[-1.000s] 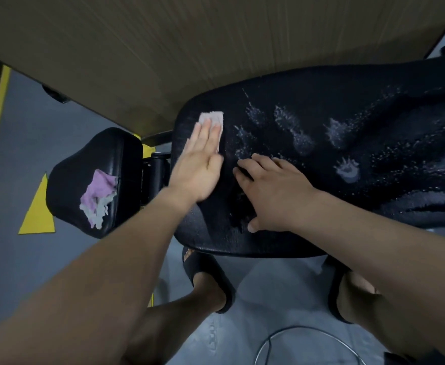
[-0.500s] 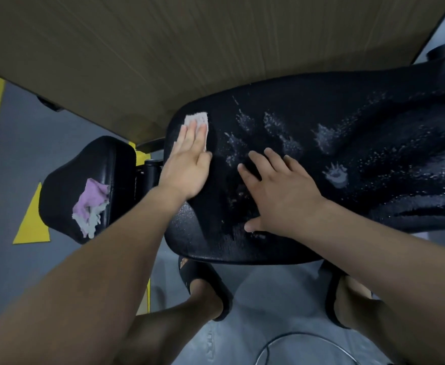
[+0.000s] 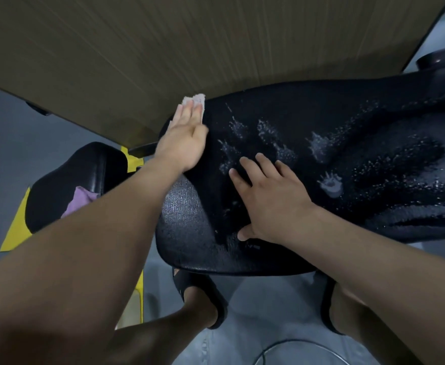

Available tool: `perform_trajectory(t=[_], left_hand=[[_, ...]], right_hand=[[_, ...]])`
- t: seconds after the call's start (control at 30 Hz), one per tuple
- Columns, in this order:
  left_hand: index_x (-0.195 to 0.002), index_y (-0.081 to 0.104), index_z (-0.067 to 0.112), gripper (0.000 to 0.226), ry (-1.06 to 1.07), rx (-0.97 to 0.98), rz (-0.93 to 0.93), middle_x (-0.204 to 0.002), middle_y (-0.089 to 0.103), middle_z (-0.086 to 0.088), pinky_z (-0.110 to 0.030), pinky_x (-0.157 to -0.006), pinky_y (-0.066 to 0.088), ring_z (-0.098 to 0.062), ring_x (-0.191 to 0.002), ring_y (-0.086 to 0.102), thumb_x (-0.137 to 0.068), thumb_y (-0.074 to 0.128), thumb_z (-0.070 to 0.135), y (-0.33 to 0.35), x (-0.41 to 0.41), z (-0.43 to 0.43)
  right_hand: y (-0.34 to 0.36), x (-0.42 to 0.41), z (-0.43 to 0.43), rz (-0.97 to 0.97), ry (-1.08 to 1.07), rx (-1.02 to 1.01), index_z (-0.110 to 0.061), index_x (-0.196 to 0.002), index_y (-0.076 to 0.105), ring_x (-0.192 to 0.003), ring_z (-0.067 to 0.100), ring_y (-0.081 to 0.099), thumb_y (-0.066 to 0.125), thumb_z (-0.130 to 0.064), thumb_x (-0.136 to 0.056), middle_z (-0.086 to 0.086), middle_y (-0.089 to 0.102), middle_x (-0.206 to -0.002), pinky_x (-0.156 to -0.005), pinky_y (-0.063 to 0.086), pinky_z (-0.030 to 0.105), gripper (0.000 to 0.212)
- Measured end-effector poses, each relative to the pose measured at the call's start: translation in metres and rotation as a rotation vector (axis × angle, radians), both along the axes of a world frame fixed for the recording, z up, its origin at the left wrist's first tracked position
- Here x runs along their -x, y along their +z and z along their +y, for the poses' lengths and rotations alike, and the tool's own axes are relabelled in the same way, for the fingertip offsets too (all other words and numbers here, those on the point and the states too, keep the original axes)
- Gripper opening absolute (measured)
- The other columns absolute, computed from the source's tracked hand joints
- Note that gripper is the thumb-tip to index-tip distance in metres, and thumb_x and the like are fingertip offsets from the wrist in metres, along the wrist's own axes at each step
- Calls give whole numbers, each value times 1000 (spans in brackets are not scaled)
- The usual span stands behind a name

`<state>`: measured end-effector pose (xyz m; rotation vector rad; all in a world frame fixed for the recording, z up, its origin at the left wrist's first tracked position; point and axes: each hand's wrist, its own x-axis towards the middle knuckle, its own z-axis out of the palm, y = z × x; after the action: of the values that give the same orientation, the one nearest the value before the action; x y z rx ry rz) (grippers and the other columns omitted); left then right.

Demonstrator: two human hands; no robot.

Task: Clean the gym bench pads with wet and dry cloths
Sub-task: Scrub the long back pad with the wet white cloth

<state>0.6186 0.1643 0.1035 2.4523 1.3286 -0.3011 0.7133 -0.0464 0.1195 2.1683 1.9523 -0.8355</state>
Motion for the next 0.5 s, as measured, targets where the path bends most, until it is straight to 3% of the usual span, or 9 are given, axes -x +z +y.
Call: perform_trajectory(t=[0.07,0.13,0.3,0.5], left_hand=[[-163,7,23,67,-18,-16,-15,-171,-3,6,-33,-127,4,-9,-156,-10,-99,26,34,1,-12,-9],[-163,11,25,67,-165,-8,-36,-171,1,7,-28,-126,5,-8,-156,-8,-99,28,31,3,-6,-15],[-159,31,30,62,-296,55,-80,-168,18,7,-14,-122,4,-3,-155,9,-103,36,3,18,20,15],[-156,37,22,50,-243,1,-162,-166,25,2,-3,-113,3,-9,-155,12,-108,49,22,2,9,11]], right_hand=[[0,-1,-1,8,4,-4,-22,-162,-10,-155,31,-17,64,-77,-79,5,-16,-168,-127,1,51,125],[-1,-2,-1,13,4,-12,-22,-162,-10,-155,31,-17,64,-77,-78,5,-16,-168,-127,1,51,125],[-3,-3,-1,8,13,-29,-23,-162,-11,-155,31,-16,62,-80,-77,4,-15,-168,-127,2,51,125],[-4,-4,-1,20,7,-37,-23,-162,-11,-155,31,-18,62,-80,-77,4,-16,-168,-127,0,51,125]])
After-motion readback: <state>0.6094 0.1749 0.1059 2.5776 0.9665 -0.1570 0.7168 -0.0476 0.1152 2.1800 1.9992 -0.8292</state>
